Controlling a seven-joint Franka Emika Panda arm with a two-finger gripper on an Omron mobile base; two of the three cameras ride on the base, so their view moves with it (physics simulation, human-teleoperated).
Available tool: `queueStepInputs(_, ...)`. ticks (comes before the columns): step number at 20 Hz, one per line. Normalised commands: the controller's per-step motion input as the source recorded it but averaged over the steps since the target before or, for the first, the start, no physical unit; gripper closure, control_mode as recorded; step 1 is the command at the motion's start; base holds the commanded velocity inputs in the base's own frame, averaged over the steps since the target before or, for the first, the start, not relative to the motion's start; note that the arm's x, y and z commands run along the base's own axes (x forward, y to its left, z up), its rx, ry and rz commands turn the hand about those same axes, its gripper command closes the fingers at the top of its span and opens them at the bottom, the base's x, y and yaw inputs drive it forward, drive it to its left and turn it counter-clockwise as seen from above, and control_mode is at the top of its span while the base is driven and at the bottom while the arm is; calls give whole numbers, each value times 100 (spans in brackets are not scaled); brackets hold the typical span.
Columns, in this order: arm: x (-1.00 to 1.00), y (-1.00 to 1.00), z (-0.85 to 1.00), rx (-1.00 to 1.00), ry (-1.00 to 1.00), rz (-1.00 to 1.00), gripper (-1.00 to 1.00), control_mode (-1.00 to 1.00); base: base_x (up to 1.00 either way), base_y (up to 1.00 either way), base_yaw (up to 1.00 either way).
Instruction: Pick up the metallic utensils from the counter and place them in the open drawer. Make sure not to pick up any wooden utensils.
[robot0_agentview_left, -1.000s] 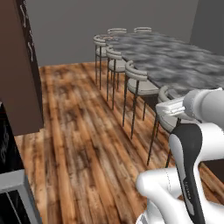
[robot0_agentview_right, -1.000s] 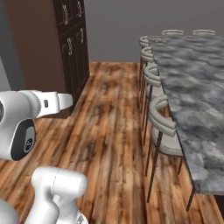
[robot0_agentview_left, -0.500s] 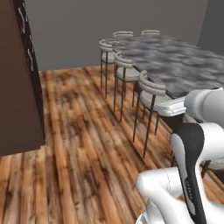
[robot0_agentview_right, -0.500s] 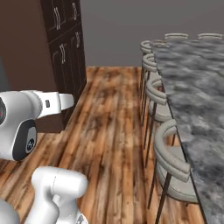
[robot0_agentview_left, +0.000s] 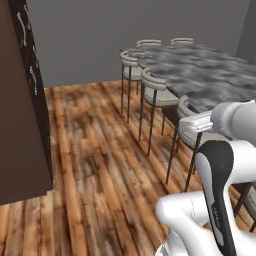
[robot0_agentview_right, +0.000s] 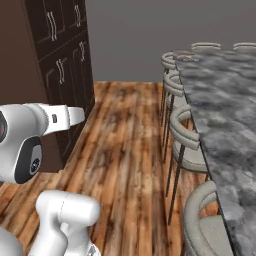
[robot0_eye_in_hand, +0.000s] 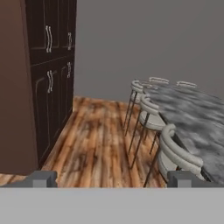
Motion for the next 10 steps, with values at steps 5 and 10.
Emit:
queueStepInputs(5,0,0,0,0,0,0,-100,100,100,0,0)
queueStepInputs(10,0,0,0,0,0,0,-100,100,100,0,0)
